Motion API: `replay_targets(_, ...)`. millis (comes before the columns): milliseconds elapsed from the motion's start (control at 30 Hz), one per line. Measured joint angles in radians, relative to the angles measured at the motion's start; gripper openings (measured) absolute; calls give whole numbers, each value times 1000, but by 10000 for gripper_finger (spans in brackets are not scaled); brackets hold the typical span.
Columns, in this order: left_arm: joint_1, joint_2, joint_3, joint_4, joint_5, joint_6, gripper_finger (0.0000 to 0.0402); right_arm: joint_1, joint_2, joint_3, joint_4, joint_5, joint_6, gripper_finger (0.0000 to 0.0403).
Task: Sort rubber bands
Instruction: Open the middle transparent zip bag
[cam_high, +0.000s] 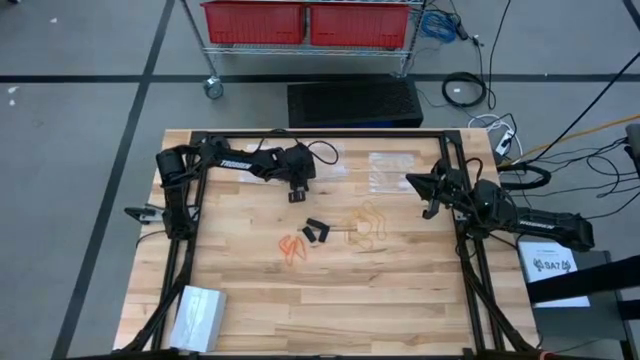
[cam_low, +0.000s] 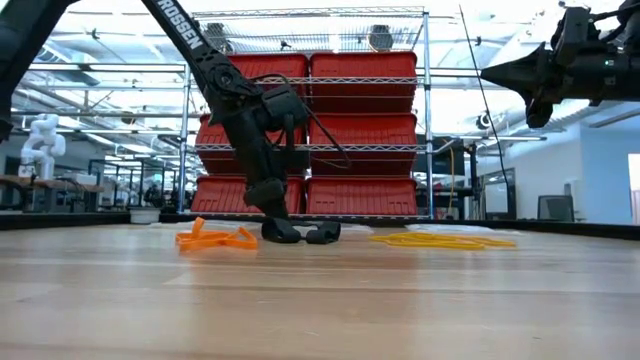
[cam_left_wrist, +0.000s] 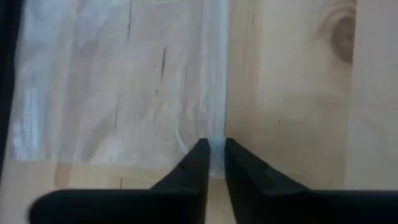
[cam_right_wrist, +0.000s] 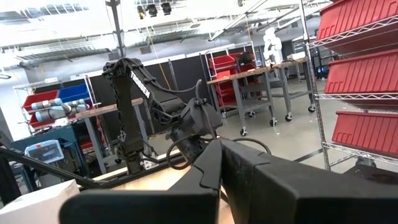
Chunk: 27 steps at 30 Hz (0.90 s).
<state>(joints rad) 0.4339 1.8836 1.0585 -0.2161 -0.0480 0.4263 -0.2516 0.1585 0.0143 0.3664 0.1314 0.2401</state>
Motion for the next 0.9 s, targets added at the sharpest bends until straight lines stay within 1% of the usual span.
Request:
replay_targets(67, -4, -14, 0, -3, 13, -2, 11, 0, 0, 0, 8, 0, 3, 0)
replay_targets(100, -6, -21, -3, -7, 20, -2, 8, 0, 0, 0, 11, 0, 6, 0)
replay_targets(400, -18, -113, -6, -31, 26, -5, 3, 0, 0, 7, 35, -6, 9, 0)
replay_targets(500, -23, -146, -6, -47, 26, -26, 4, 0, 4, 7, 33, -8, 10, 0)
replay_targets(567, -26, -164, -5, -54, 25, -27, 4, 0, 9, 7, 34, -26, 10, 0)
replay_targets(667, -35, -169, -4, -77, -11, -20, 6, 4, 25, 7, 30, -33, 10, 0)
replay_targets(733, -38, -159, -4, -122, -58, 23, 14, 6, 39, 7, 31, -32, 10, 0)
replay_targets(833, -36, -131, -11, -170, -168, 116, 42, 6, 57, 7, 31, -33, 10, 0)
replay_targets(900, -27, -118, -22, -138, -192, 161, 66, 6, 69, 7, 32, -32, 4, 0)
